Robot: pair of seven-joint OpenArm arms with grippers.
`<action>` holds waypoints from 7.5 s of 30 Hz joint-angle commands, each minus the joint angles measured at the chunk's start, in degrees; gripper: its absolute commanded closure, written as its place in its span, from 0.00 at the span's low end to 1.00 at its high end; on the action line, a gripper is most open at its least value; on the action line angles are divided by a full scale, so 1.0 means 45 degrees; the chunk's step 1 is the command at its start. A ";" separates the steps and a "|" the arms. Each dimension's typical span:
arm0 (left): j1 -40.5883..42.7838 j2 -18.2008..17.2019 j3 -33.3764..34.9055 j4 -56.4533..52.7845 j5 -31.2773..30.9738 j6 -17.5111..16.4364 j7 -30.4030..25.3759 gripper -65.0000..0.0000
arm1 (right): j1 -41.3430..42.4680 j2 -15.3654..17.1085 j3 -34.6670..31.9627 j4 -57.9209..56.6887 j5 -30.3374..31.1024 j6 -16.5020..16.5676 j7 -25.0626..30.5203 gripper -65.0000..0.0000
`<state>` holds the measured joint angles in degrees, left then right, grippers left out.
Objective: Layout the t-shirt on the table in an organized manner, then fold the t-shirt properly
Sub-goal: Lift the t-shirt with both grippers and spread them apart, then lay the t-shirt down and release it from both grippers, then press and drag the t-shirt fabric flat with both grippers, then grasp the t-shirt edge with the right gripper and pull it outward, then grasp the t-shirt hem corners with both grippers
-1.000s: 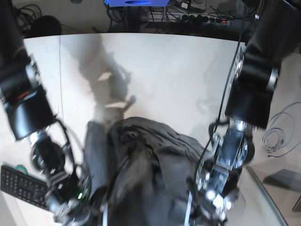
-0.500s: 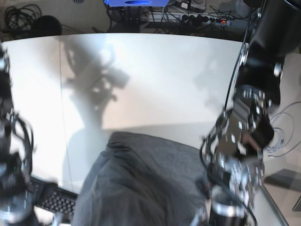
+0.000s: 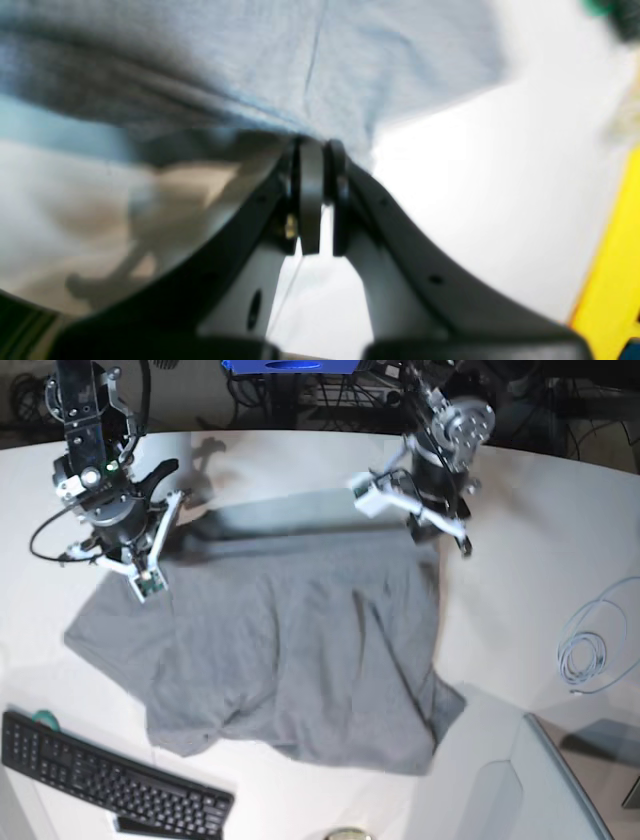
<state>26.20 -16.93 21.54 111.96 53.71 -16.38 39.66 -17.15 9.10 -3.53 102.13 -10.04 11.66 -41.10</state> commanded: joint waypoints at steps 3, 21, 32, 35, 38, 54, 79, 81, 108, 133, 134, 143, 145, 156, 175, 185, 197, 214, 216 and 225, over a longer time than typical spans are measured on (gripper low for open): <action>0.1007 -0.0155 -0.0205 0.0214 0.0283 0.0368 0.0847 1.00 | 0.0245 0.0292 0.0345 -0.1332 -0.0826 -0.0530 -0.0117 1.00; 0.1456 0.0040 -0.0186 -0.0236 0.0029 0.0368 0.0808 1.00 | 0.0011 -0.0333 0.2611 -0.0687 -0.0826 -0.0452 0.0509 0.58; 0.1534 -0.0077 -0.0166 -0.0138 -0.2022 0.0368 0.0847 0.28 | -0.0087 -0.1134 0.2904 0.1129 -0.0786 -0.0433 0.0450 0.50; 0.1534 -0.0097 -0.0225 -0.0138 -0.2041 0.0368 0.0847 0.16 | -0.0087 -0.1564 0.2767 0.1208 -0.0767 -0.0296 0.0509 0.50; 0.1534 -0.0136 -0.0752 -0.0119 -0.2119 0.0368 0.0769 0.14 | -0.0009 -0.1818 0.1849 0.0700 -0.0767 0.0622 0.0548 0.50; 0.0538 0.1681 -0.0792 0.0292 -0.2159 0.0407 -0.2669 0.42 | 0.1437 -0.2599 0.0579 -0.4536 -0.0767 0.0661 0.1759 0.99; -0.6749 0.4787 -0.4132 -0.4768 -0.2139 0.0407 -0.0930 1.00 | 0.7786 0.1894 0.4389 -1.0885 -0.0806 0.0720 0.4767 0.99; -0.7120 0.4787 -0.4308 -0.5432 -0.2413 0.0407 -0.1477 1.00 | 0.7122 0.1464 0.4350 -0.8658 -0.0806 0.0759 0.3517 0.99; -0.8937 0.3264 -0.4367 -1.1957 -0.5402 0.1951 -0.4056 1.00 | 0.3000 -0.1701 0.4096 -0.6978 -0.0826 0.3162 0.1524 1.00; -0.1768 0.0255 -1.4584 -0.5569 -1.1946 -0.0882 -0.4056 1.00 | -0.0048 -0.1837 -0.2039 0.0094 -0.0826 0.3143 0.1759 0.20; -0.1592 0.0196 -1.4662 -0.5530 -1.2415 -0.0921 -0.4056 1.00 | -0.0048 -0.1837 -0.2468 -0.0082 -0.0826 0.3103 0.1759 0.16; -0.1279 0.0490 -1.4701 -0.5550 -1.2786 -0.0960 -0.4056 1.00 | 0.1202 -0.2072 -0.5848 -0.2719 -0.0826 -0.0960 0.1837 0.16; -0.1279 0.0509 -1.4682 -0.5530 -1.2786 -0.0960 -0.4056 1.00 | 0.1476 -0.2091 -0.6122 -0.3286 -0.0806 -0.1351 0.1857 0.18; -0.1377 0.0529 -1.4604 -0.5628 -1.2786 -0.0960 -0.4056 1.00 | 0.2042 -0.2248 -0.6102 -0.4946 -0.0767 -0.1800 0.1759 0.96; -0.1377 0.0568 -1.2396 -0.5511 -1.2786 -0.0941 -0.4056 1.00 | 0.0655 -0.0372 -0.4500 0.3005 -0.0806 -0.1702 -0.0996 1.00; -0.1494 0.0587 -1.0950 -0.5511 -1.2923 -0.0941 -0.4056 1.00 | -0.0849 0.0077 -0.1218 0.3044 -0.0806 -0.1683 0.1134 1.00; -0.3448 0.1994 -0.7707 -0.5432 -1.2806 -0.0921 -0.4056 1.00 | -0.1533 0.0019 0.2162 0.3005 -0.0786 -0.1683 0.1915 1.00; -0.3858 0.2892 -0.7160 -0.5725 -1.2923 -0.0960 -0.4056 0.51 | -0.0927 -0.0782 0.3998 0.2809 -0.0767 0.0017 0.1935 1.00; -0.3663 0.2892 -0.7160 -0.5725 -1.2923 -0.0980 -0.4056 0.35 | -0.0868 -0.1036 0.3998 0.2809 -0.0767 0.0232 0.1915 1.00; -0.3565 0.2736 -0.6340 -0.6937 -1.4310 -0.1019 -0.4134 0.30 | -0.0790 -0.1154 0.3939 0.2790 -0.0767 0.0388 0.1896 1.00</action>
<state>10.81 -4.56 -6.85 79.68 -10.11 -20.62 22.55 -20.99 3.62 14.26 113.97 -13.37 13.58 -33.78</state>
